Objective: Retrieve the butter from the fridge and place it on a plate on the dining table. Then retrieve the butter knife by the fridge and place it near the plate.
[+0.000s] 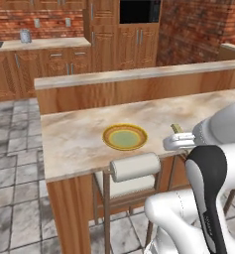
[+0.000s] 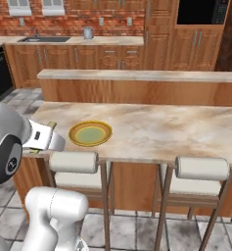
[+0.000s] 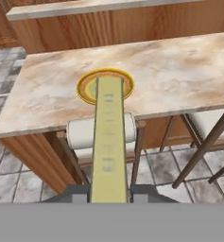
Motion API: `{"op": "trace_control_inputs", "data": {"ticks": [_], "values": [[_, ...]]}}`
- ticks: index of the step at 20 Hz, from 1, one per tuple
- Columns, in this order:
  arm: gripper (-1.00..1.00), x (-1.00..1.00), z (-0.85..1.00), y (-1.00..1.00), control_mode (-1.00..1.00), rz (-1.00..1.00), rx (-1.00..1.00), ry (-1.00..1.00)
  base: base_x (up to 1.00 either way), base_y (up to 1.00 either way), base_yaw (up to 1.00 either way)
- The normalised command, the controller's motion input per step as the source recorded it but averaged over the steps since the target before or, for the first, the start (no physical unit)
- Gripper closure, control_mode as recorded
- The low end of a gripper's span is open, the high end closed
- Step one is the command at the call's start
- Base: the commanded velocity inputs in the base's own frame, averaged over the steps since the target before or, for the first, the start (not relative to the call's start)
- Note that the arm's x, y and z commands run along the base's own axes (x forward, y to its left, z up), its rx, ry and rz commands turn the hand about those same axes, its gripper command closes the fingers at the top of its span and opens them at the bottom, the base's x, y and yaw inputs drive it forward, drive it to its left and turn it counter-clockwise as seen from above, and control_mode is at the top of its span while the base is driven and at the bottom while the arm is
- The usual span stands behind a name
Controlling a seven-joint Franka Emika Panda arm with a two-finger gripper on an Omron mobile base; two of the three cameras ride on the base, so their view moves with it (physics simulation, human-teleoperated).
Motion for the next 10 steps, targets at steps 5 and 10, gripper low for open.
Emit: {"op": "trace_control_inputs", "data": {"ticks": [5, 10], "values": [[1.00, 0.00, 0.00, 0.00, 1.00, 0.00, 0.00, 0.00, 0.01, 0.18, -0.05], [1.00, 0.00, 0.00, 0.00, 1.00, 0.00, 0.00, 0.00, 0.05, 0.13, 0.00]]}}
